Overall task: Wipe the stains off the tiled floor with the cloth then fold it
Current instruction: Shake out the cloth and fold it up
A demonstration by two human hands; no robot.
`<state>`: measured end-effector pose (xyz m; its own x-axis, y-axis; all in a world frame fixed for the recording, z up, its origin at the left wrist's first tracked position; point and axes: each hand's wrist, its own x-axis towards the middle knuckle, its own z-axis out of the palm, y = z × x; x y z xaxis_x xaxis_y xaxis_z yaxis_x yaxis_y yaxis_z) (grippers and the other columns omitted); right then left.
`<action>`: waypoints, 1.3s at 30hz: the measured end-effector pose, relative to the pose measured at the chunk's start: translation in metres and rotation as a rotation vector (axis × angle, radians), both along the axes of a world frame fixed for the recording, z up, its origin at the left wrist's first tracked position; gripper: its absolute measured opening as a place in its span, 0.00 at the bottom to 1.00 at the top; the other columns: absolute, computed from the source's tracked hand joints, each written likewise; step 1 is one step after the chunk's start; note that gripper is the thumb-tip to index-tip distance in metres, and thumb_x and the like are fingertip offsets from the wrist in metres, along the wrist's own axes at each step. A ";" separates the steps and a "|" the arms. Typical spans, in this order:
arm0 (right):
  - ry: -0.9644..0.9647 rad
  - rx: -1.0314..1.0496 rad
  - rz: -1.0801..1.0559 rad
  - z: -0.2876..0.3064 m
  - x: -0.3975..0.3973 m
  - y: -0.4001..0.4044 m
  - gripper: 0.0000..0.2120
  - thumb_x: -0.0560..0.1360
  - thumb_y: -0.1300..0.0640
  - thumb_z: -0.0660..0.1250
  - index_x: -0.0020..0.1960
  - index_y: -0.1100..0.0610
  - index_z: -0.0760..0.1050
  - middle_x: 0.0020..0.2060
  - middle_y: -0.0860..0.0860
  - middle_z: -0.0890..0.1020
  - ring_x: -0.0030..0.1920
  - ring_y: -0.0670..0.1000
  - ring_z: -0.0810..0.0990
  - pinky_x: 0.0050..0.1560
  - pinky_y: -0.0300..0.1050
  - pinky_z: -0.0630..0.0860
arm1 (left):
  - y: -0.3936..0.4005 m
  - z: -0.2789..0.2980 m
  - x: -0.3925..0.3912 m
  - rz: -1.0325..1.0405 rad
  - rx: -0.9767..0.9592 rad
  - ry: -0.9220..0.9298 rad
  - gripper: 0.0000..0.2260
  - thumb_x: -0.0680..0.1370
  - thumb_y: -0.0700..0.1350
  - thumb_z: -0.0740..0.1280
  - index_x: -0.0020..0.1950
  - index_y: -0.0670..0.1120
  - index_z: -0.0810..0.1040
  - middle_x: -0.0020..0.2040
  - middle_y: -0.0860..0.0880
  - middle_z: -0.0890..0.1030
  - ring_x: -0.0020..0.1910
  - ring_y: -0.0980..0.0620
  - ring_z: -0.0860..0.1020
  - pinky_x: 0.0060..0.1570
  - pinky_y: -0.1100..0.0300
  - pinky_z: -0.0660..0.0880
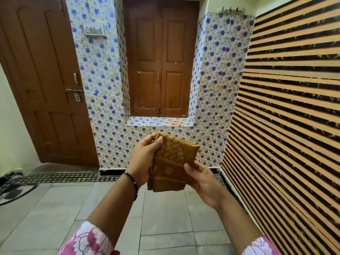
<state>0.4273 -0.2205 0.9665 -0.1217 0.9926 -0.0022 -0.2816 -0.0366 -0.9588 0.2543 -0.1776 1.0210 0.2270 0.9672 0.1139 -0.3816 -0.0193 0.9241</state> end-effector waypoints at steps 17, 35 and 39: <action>-0.025 -0.031 -0.321 -0.019 0.009 -0.037 0.20 0.76 0.62 0.66 0.65 0.49 0.69 0.50 0.59 0.83 0.51 0.58 0.83 0.49 0.54 0.80 | -0.020 -0.065 -0.009 -0.273 -0.005 0.233 0.18 0.76 0.33 0.65 0.60 0.53 0.78 0.60 0.41 0.79 0.49 0.50 0.82 0.43 0.54 0.81; 0.064 -0.138 -0.913 -0.081 0.071 -0.342 0.24 0.70 0.76 0.64 0.60 0.55 0.77 0.53 0.56 0.82 0.55 0.55 0.80 0.52 0.48 0.79 | -0.196 -0.126 0.137 -1.062 0.086 0.326 0.34 0.74 0.26 0.64 0.69 0.60 0.68 0.64 0.47 0.75 0.55 0.46 0.80 0.42 0.55 0.79; 0.047 -0.159 -1.092 -0.090 0.067 -0.452 0.24 0.70 0.75 0.65 0.59 0.53 0.78 0.56 0.59 0.80 0.56 0.58 0.80 0.53 0.52 0.79 | -0.285 -0.143 0.169 -1.232 0.170 0.332 0.34 0.73 0.27 0.66 0.70 0.60 0.68 0.65 0.46 0.75 0.59 0.44 0.77 0.46 0.52 0.80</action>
<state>0.4943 -0.6727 0.8769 0.8169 0.5550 -0.1573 -0.2734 0.1324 -0.9528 0.4235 -0.4630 0.8778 0.9967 0.0791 -0.0193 0.0151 0.0537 0.9984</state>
